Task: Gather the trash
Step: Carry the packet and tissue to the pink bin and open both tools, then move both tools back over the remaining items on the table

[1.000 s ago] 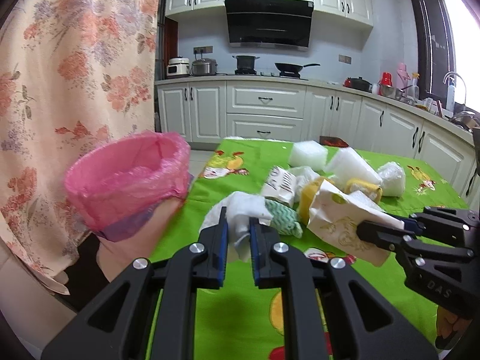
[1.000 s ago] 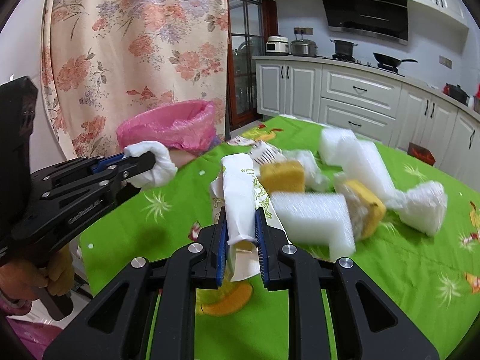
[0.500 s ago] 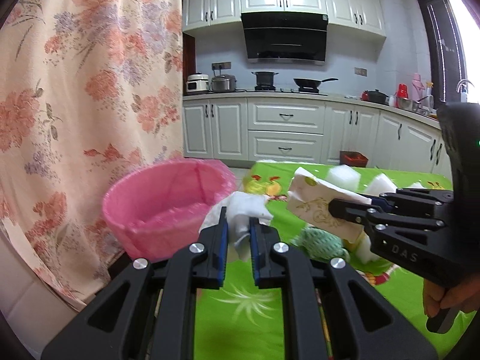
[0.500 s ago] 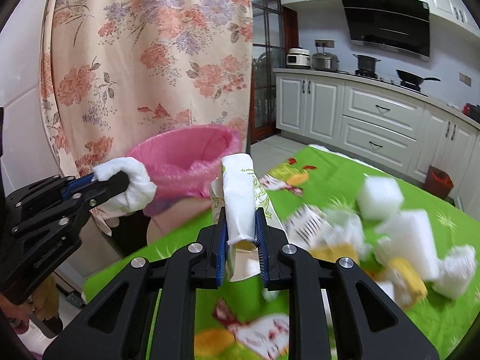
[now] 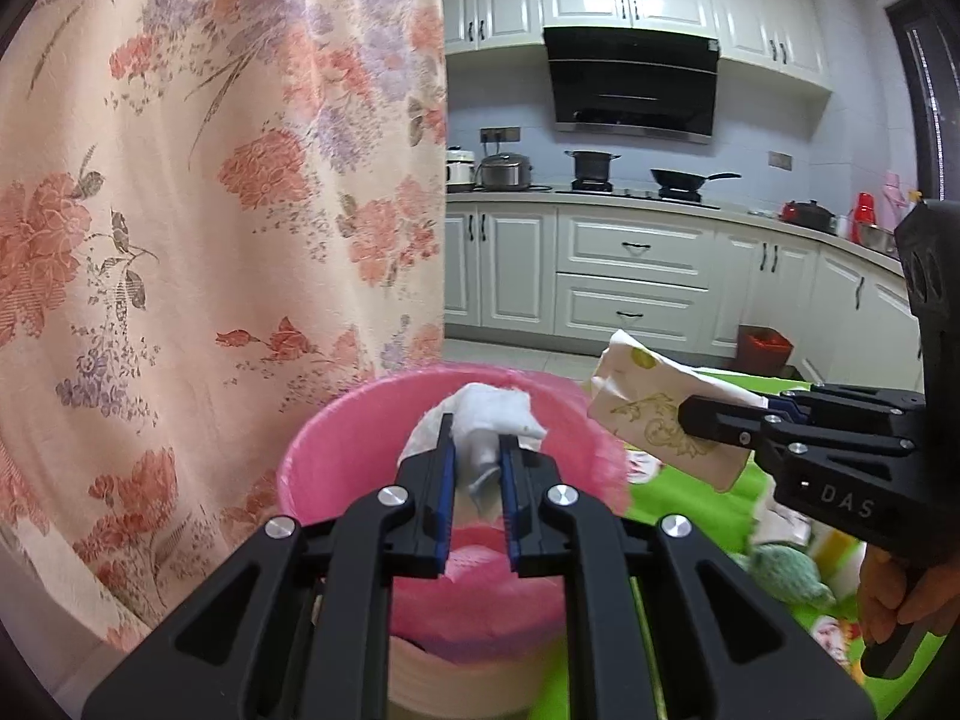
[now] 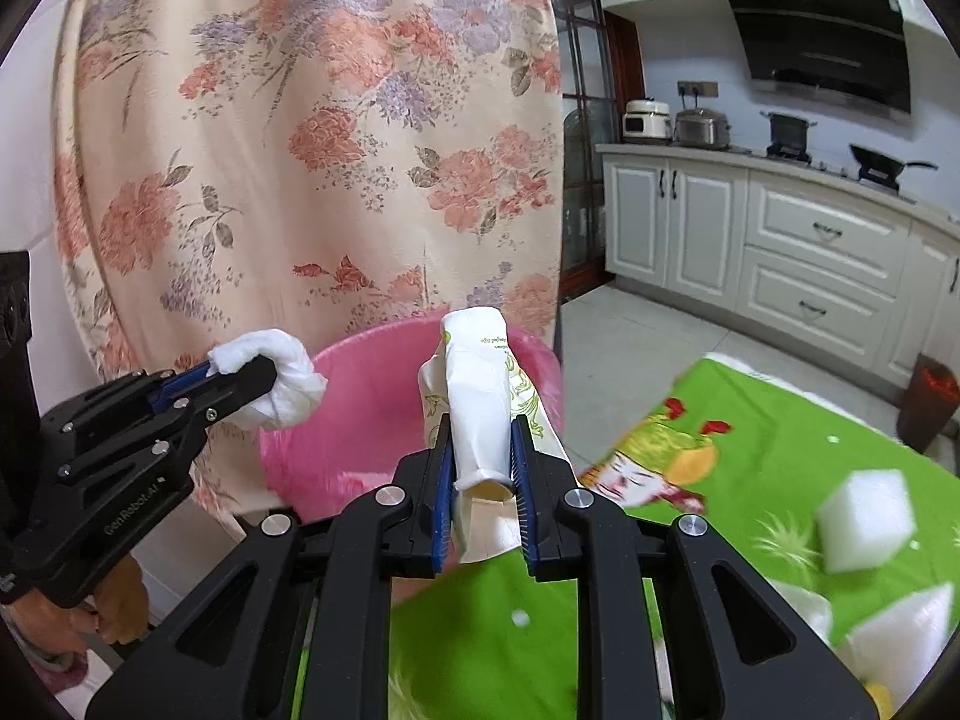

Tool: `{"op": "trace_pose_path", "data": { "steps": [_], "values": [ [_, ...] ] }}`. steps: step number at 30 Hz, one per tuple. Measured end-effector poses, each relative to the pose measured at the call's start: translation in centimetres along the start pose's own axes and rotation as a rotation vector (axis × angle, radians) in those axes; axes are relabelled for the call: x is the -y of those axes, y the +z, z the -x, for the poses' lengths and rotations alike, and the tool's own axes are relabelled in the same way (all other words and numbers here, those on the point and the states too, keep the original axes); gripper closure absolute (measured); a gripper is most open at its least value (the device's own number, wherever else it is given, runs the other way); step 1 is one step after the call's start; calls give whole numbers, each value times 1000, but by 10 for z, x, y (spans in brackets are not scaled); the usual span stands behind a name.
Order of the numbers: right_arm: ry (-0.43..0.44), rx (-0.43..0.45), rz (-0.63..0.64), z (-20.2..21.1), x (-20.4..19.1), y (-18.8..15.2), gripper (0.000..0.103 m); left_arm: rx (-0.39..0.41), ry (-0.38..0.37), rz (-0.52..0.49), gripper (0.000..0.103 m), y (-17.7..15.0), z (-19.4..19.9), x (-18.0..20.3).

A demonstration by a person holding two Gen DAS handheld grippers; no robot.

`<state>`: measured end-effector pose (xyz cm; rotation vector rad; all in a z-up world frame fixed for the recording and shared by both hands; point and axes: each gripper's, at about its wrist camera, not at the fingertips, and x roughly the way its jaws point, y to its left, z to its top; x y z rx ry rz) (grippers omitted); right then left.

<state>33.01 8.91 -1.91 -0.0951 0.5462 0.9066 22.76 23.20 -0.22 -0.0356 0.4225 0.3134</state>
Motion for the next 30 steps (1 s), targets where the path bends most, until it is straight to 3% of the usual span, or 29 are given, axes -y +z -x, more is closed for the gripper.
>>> {"op": "trace_pose_path", "data": {
  "steps": [7,10,12,14,16,19,27,30],
  "values": [
    [56,-26,4,-50,-6,26,84,-37,31,61,88,8,-42,-32],
    [65,-31,-2,-63,-7,33,81,-41,54,81,77,10,-54,-44],
    [58,-37,-13,-68,-4,35,78,-39,67,104,63,11,-56,-51],
    [52,-28,-12,-66,-1,36,73,-34,71,114,56,11,-54,-54],
    [49,-17,-20,-60,3,34,58,-28,80,109,47,8,-51,-54],
    [36,-2,-28,-49,7,30,57,-37,90,104,46,4,-44,-51],
    [-3,7,-49,-8,14,8,57,-4,132,145,9,-10,-2,-29],
    [-31,11,-61,12,17,-6,53,0,122,126,5,-15,13,-15]
  ]
}}
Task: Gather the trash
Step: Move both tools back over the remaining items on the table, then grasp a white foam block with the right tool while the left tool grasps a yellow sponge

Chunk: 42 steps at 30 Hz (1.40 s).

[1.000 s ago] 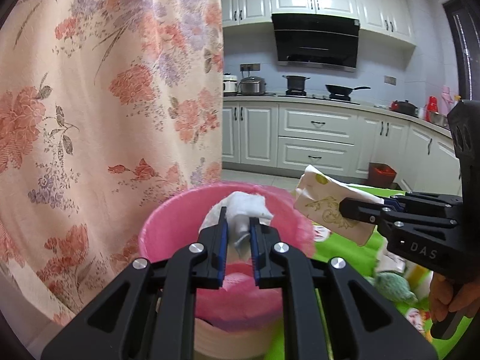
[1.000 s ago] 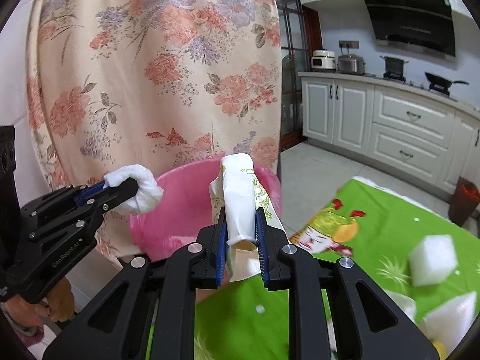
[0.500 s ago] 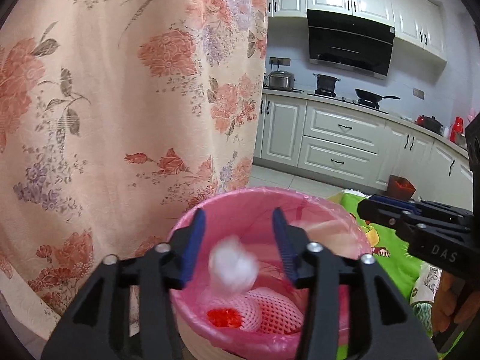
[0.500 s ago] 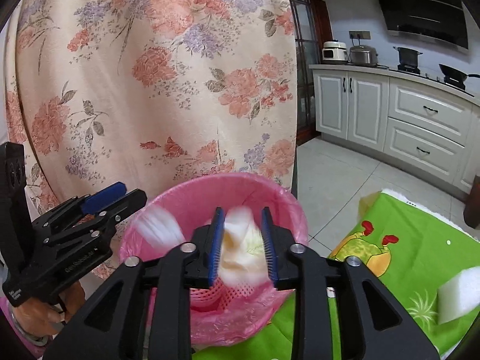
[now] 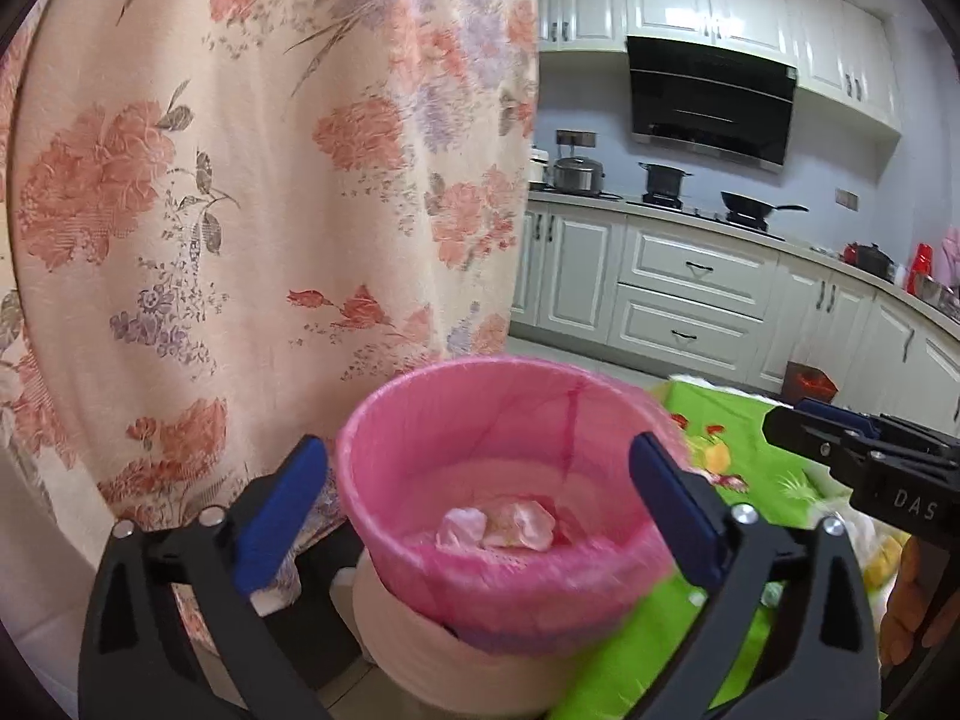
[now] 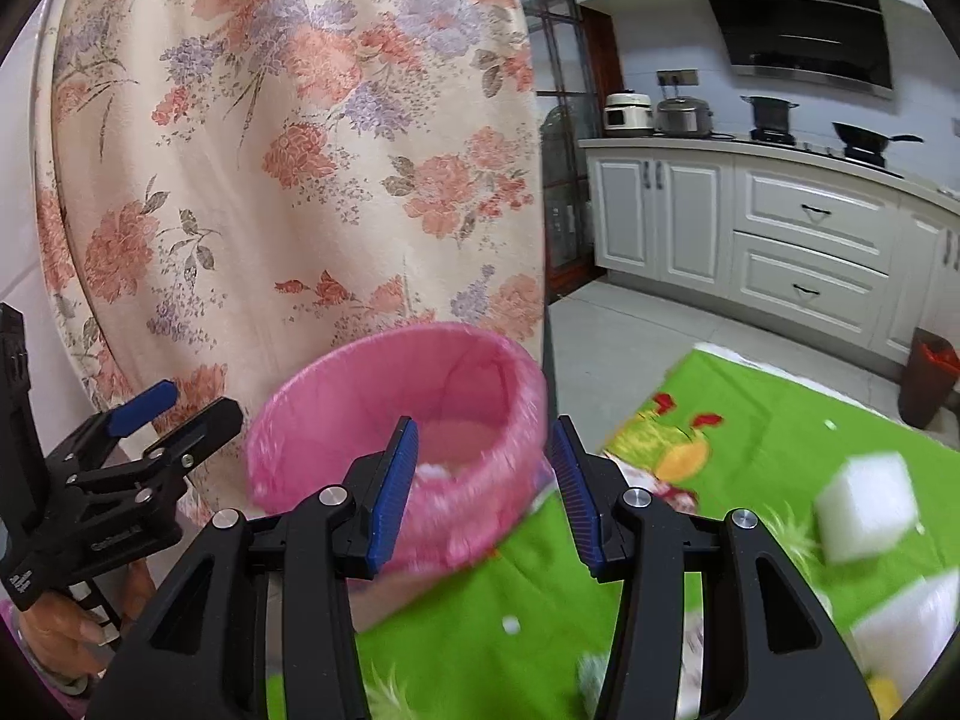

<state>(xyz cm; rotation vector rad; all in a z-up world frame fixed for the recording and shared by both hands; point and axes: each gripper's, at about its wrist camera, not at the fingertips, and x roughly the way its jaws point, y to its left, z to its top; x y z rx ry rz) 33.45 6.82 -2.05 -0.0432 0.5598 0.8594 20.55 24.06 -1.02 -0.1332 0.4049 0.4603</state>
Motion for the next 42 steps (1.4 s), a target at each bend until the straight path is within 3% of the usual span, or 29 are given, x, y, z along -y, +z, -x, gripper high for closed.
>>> {"op": "trace_pose_path", "data": {
  "steps": [11,23,33,42],
  "values": [
    [-108,7,-61,79,33,-58,51,-101,-130,-63,5,-50,35,58],
    [-240,-16,-184,143,85,-129,51,-145,-252,-156,5,-86,55,121],
    [-311,-78,-236,149,111,-165,51,-181,-297,-176,5,-106,55,147],
    [-310,-123,-246,133,121,-164,52,-190,-313,-191,5,-110,52,158]
  ]
}}
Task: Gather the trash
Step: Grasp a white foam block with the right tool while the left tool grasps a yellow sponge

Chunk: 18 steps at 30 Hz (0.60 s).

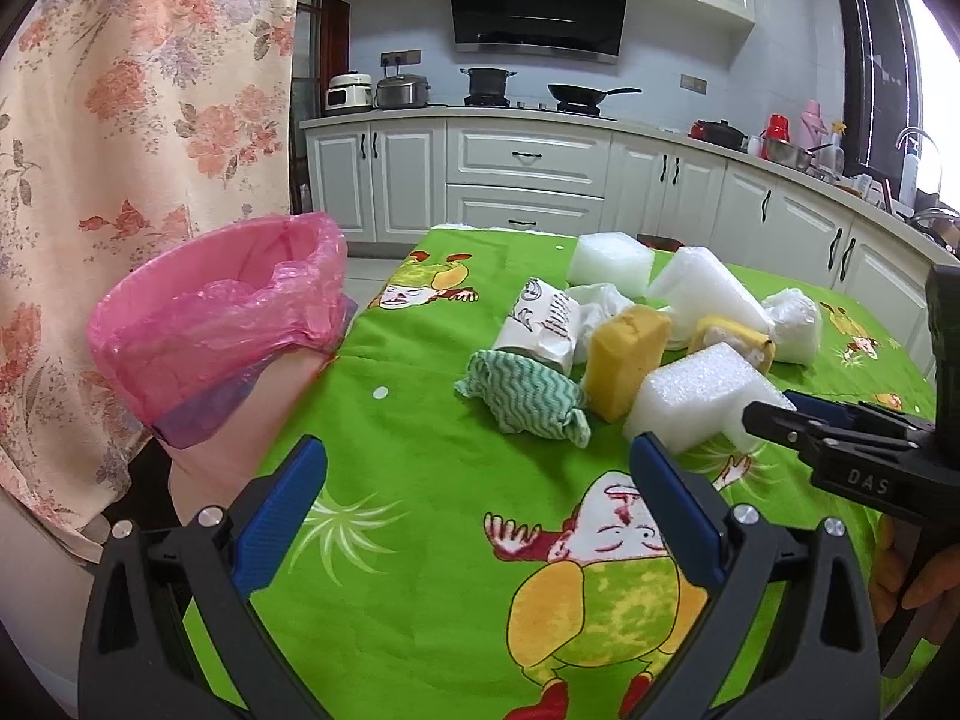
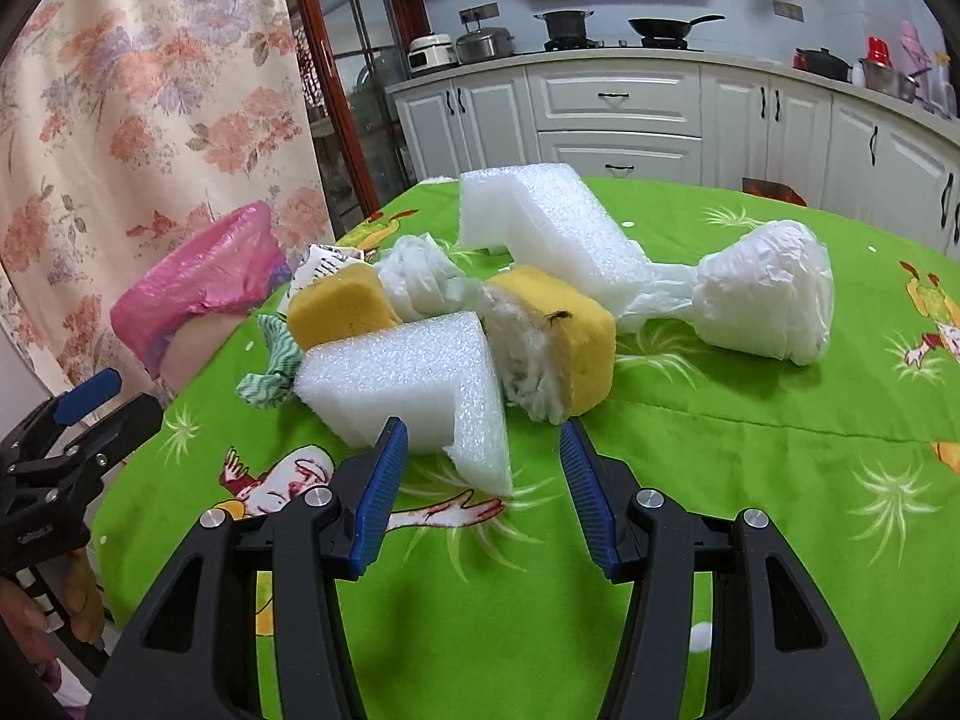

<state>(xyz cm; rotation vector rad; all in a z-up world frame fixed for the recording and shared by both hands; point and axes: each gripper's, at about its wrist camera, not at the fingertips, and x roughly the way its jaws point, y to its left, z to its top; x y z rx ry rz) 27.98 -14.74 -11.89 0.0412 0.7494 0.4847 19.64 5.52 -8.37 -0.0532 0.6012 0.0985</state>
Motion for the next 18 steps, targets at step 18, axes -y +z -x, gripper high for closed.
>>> {"op": "trace_pose_path", "data": {
  "steps": [18],
  "values": [
    [-14,29,68,10,-6,1,88,-30,-58,6,9,10,-28,22]
  ]
}}
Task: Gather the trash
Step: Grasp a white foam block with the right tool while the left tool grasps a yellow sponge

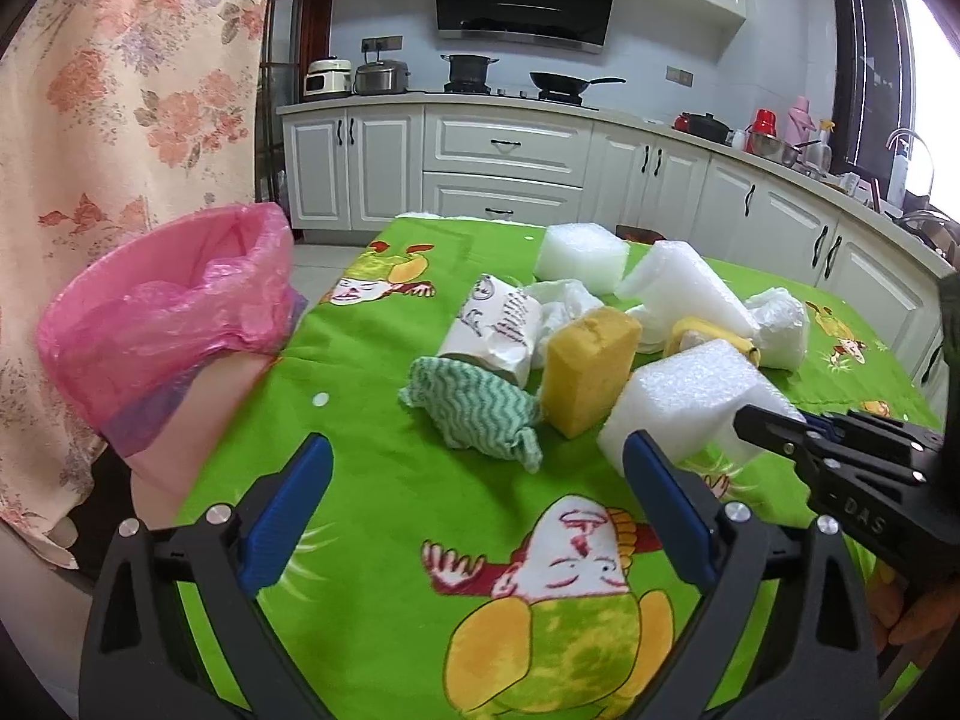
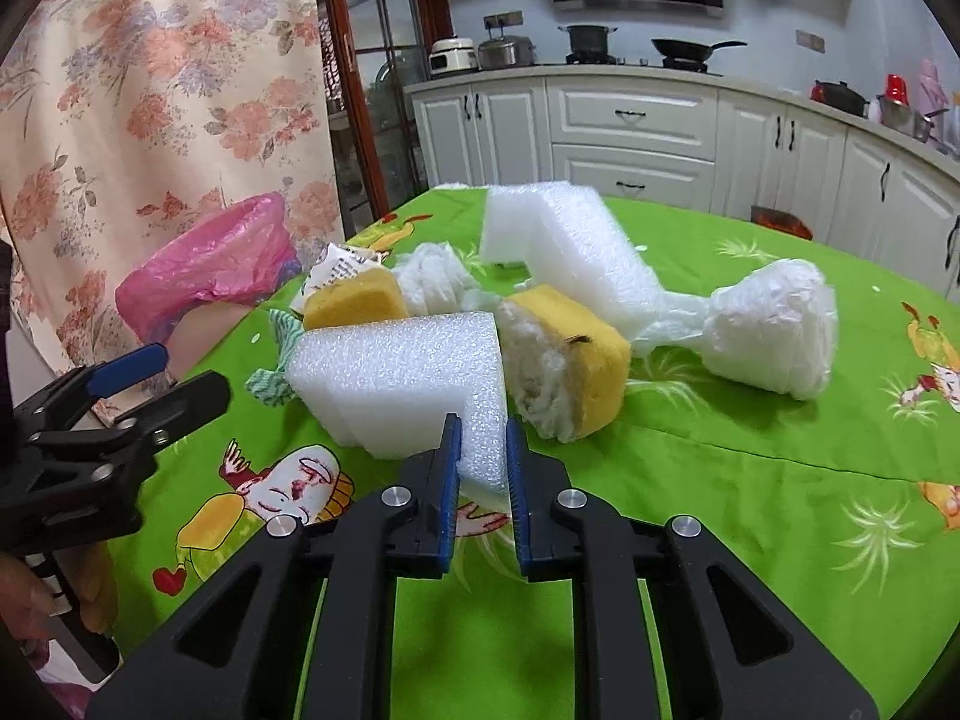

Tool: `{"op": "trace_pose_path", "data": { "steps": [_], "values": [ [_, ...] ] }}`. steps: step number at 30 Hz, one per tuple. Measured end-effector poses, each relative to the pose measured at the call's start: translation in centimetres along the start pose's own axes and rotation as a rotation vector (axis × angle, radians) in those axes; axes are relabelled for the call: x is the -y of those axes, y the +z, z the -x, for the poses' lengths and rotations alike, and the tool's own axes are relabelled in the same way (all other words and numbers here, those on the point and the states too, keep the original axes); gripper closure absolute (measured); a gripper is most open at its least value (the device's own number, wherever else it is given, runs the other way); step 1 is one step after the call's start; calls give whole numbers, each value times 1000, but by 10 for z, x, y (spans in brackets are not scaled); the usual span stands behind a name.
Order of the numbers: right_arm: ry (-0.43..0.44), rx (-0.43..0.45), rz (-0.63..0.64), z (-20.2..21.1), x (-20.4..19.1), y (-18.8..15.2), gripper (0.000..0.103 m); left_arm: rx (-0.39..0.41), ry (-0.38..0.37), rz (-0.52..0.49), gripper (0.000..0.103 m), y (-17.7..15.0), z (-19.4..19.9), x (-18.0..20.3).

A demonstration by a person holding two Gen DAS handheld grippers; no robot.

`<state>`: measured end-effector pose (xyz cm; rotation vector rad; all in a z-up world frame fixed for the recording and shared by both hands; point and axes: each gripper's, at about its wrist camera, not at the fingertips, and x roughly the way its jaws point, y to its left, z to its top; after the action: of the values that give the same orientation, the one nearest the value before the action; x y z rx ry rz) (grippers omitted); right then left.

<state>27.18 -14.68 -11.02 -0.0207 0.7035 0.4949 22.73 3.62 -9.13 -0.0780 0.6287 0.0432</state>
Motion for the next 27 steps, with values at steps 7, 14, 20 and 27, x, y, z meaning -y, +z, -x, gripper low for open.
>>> {"op": "trace_pose_path", "data": {
  "steps": [7,14,20,27],
  "values": [
    [-30,36,-31,22,19,-7,88,29,-12,-42,16,14,-13,17],
    [-61,46,-87,36,46,-17,88,49,-42,-96,24,28,-33,45],
    [-76,62,-116,45,61,-19,88,25,-40,-153,30,32,-59,63],
    [-85,70,-143,50,70,-21,88,-5,-45,-200,62,32,-73,72]
  ]
}}
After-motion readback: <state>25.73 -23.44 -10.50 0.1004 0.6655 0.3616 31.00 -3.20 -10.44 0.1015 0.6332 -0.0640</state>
